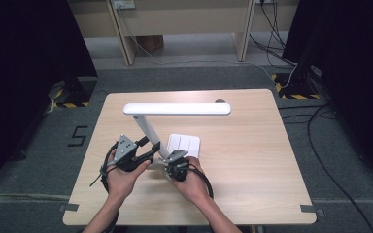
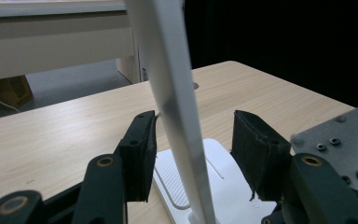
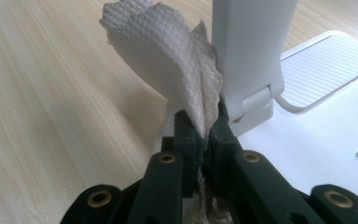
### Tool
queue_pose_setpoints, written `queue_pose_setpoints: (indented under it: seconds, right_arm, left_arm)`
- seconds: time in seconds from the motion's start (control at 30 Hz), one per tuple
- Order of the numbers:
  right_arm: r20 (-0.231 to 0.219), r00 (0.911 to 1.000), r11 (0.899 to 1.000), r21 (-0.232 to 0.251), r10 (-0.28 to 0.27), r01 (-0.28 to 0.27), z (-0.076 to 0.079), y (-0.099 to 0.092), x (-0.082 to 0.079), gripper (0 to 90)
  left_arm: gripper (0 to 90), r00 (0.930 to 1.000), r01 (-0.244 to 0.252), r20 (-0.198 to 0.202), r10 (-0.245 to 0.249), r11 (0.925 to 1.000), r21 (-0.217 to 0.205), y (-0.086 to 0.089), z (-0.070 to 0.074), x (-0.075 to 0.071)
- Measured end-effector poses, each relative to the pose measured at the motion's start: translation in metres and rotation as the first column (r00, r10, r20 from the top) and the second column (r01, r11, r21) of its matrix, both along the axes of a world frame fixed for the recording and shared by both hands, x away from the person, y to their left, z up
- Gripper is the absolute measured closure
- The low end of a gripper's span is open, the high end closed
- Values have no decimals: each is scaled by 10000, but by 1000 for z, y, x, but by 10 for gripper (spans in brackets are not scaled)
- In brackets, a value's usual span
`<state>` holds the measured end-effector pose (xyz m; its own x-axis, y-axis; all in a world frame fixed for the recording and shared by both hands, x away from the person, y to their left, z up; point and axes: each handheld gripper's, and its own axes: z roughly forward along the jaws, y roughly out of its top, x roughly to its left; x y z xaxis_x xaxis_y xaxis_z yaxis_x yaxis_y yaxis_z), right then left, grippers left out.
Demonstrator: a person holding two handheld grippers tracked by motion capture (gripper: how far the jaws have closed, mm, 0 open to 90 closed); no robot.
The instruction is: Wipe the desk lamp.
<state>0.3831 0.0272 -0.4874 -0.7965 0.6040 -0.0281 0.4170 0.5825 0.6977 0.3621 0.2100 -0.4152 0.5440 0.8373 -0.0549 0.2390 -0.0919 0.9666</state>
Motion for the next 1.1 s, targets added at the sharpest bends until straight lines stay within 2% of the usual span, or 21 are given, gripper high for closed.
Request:
queue_pose_setpoints:
  seconds: [0.33,0.4,0.5,0.53,0.63,0.77,0.8,0.87,1.1]
  right_arm:
    - [-40,10000,10000,31,-66,66,-1,0,0,856]
    - [4,10000,10000,28,-25,25,-1,-1,0,856]
    - [-106,9999,9999,-13,-102,102,0,-1,0,857]
    - [-128,9999,10000,-9,-81,81,0,-2,0,857]
    - [-80,9999,9998,-161,-130,129,1,-4,-1,857]
    - [-310,9989,9992,-154,-362,357,1,-8,-3,858]
    - [-197,9994,9994,-204,-276,272,1,-10,-2,858]
    - [-285,9989,9991,-214,-377,371,1,-12,-3,858]
    - [-333,9982,9981,-379,-497,484,2,-27,-2,858]
  left_arm:
    - [531,9997,-166,162,168,9998,-123,-3,3,8]
    - [552,9995,-252,192,254,9996,-89,-4,3,10]
    - [633,9984,-470,303,468,9989,66,-3,3,10]
    - [650,9985,-475,272,474,9989,-1,-3,3,11]
    - [655,9976,-612,335,607,9981,114,-5,4,9]
    - [658,9972,-677,322,673,9976,118,-5,4,8]
    - [659,9971,-693,330,688,9975,127,-6,4,8]
    - [659,9969,-712,333,707,9973,158,-6,4,8]
    - [662,9966,-756,340,751,9971,133,-7,4,7]
